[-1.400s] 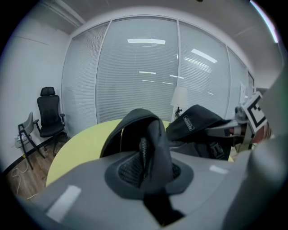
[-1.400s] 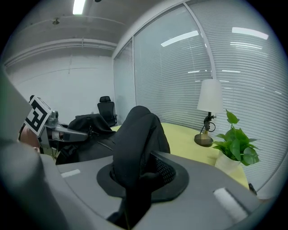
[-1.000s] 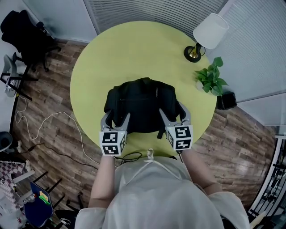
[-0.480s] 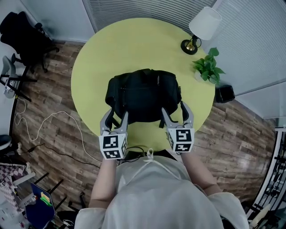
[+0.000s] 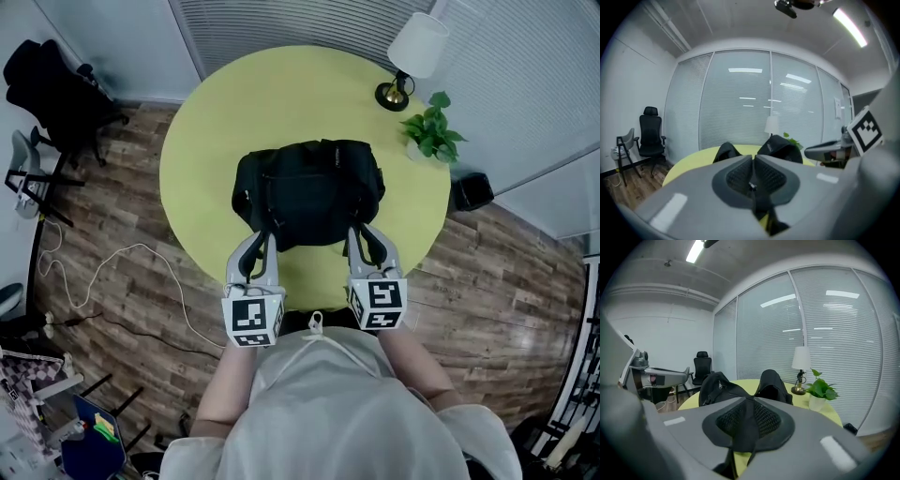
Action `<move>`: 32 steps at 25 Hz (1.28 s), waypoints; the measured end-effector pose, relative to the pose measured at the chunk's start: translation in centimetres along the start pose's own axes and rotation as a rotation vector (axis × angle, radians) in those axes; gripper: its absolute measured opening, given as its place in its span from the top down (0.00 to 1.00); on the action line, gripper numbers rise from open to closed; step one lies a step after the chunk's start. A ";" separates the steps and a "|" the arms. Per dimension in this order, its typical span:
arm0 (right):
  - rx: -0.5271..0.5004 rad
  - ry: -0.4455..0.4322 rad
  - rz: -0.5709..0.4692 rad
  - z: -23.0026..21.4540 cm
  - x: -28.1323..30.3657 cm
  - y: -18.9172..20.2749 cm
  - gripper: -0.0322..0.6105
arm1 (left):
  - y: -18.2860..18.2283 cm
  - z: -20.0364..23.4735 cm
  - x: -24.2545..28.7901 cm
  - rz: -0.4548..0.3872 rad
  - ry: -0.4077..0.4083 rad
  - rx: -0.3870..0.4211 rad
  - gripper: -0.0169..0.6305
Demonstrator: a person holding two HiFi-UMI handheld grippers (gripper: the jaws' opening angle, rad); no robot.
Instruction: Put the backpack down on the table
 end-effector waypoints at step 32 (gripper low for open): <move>-0.047 -0.080 -0.123 5.0 -3.4 -3.9 0.95 | -2.8 0.8 -4.4 -0.079 0.090 -0.011 0.96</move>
Point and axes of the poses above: the fingertips, and each gripper's own axes: x forward along the fingers, z to its left, y out of its underside, the point moved 10 cm from there along -x, backward along the fingers, and after that the axes turned 1 degree about -y, right-handed, at the moved point
